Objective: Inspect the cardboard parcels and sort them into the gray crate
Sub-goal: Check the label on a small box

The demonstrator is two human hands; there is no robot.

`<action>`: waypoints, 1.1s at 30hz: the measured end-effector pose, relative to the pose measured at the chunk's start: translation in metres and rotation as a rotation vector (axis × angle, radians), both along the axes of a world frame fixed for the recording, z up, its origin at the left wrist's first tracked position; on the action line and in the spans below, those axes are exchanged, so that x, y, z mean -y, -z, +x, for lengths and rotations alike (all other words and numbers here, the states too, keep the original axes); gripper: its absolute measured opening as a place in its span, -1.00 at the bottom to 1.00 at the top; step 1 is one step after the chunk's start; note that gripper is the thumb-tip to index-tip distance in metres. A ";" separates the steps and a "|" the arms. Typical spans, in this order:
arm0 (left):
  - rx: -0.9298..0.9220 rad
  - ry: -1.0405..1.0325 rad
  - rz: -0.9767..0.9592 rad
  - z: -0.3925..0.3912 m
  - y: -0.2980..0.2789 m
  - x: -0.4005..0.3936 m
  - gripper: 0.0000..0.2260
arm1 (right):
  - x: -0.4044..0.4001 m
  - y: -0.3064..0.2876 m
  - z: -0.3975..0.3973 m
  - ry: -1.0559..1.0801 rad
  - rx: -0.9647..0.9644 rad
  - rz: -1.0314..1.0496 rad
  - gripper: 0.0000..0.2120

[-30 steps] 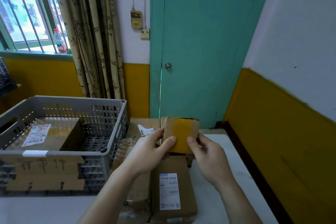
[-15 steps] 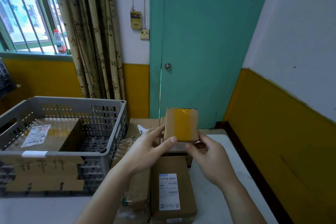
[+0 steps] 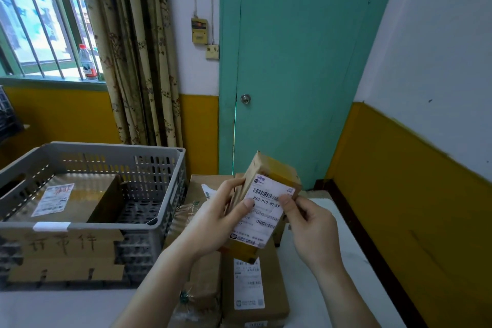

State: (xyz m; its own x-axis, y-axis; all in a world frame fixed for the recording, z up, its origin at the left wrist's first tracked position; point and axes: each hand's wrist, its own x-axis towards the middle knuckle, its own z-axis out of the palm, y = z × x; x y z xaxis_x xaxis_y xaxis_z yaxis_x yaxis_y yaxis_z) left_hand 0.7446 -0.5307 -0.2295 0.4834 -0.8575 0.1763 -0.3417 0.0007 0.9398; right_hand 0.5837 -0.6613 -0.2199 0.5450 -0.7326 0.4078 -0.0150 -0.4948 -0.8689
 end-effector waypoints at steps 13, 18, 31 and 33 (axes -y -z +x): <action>-0.211 -0.239 -0.069 0.013 -0.007 -0.020 -0.55 | -0.031 0.003 0.032 -0.281 -0.106 0.231 -0.55; -0.311 -0.177 -0.043 0.028 -0.008 -0.042 -0.49 | -0.048 0.006 0.059 -0.231 -0.082 0.345 -0.71; -0.287 -0.349 0.010 0.077 -0.009 -0.080 -0.62 | -0.083 -0.003 0.117 -0.228 -0.197 0.322 -0.83; -0.282 -0.383 0.031 0.087 -0.013 -0.081 -0.55 | -0.083 -0.005 0.125 -0.257 -0.214 0.328 -0.77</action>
